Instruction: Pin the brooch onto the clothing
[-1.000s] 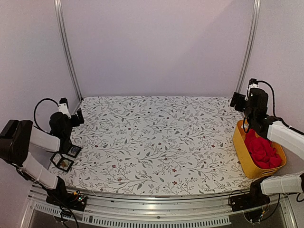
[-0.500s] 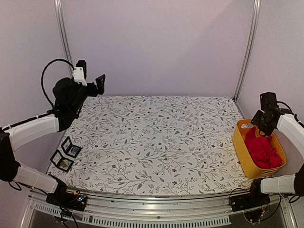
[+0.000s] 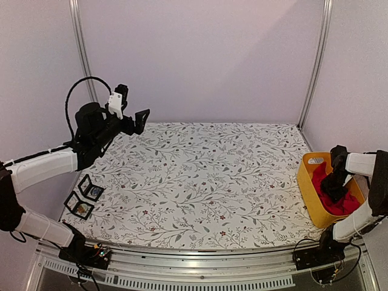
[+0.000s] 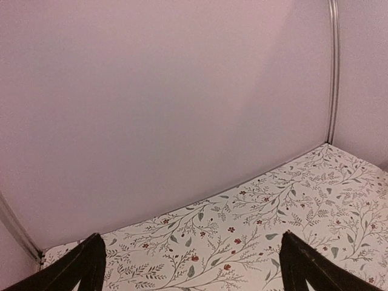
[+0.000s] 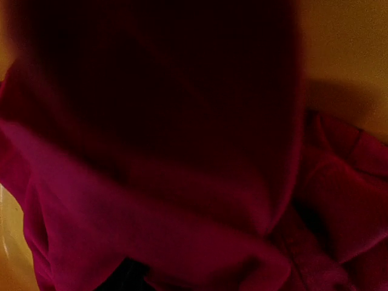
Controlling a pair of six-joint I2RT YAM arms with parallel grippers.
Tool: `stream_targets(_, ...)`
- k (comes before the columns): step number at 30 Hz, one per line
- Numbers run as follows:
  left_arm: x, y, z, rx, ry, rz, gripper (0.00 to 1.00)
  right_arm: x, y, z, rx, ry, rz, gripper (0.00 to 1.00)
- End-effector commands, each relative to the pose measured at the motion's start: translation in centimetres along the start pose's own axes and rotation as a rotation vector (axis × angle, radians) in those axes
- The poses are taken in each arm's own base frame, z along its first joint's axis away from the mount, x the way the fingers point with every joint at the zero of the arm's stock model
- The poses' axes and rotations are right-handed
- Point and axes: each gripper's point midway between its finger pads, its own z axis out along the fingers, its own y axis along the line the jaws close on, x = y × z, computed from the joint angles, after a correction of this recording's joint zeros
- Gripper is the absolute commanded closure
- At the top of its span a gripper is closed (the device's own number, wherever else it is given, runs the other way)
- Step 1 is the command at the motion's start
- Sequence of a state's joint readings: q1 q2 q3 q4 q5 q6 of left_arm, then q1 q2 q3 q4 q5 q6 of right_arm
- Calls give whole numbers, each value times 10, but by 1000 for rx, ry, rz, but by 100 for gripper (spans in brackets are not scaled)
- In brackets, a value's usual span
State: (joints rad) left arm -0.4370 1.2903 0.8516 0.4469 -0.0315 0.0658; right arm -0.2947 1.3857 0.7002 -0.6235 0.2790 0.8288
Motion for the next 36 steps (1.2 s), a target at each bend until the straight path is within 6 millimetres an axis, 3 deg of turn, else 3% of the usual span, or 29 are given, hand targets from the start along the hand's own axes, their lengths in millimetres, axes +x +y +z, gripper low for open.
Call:
stream_targets(1,0,-14,-5,47,-1,33,0,-14,18,-5,-74,-37,2,63)
stream_targets(2,-1,-14,-5,48,-2,35,0,-17,21,-9,-91,-50,0,84)
stream_targets(3,-1,-16,-4,51,-4,38,0,-22,23,-16,-114,-73,-4,96)
stream_targets(4,-2,-17,-4,53,-5,41,0,-28,26,-23,-136,-98,-7,100)
stream_targets(7,-2,-18,-4,56,-4,43,0,-58,35,-69,-241,-238,-24,100)
stream_targets(15,-1,-21,1,63,1,35,0,-131,37,-255,-545,-660,-55,100)
stream_targets(17,-1,-22,2,65,3,33,0,-139,45,-295,-623,-715,-108,100)
stream_targets(21,-5,-23,3,66,-7,28,0,-151,81,-381,-853,-779,-213,100)
stream_targets(23,-5,-21,3,56,-9,21,0,-154,94,-431,-946,-858,-224,100)
stream_targets(26,-4,-19,3,43,-6,17,0,-144,121,-509,-1107,-994,-304,100)
stream_targets(29,-3,-18,2,36,-1,14,0,-116,155,-577,-1360,-1035,-447,100)
stream_targets(33,-7,-14,-2,17,-2,-1,0,-40,196,-654,-1776,-1023,-679,100)
stream_targets(35,-8,-11,-3,0,-2,-8,0,12,210,-674,-1983,-993,-828,100)
stream_targets(36,-8,-9,-4,-11,0,-11,0,31,207,-685,-2076,-980,-878,100)
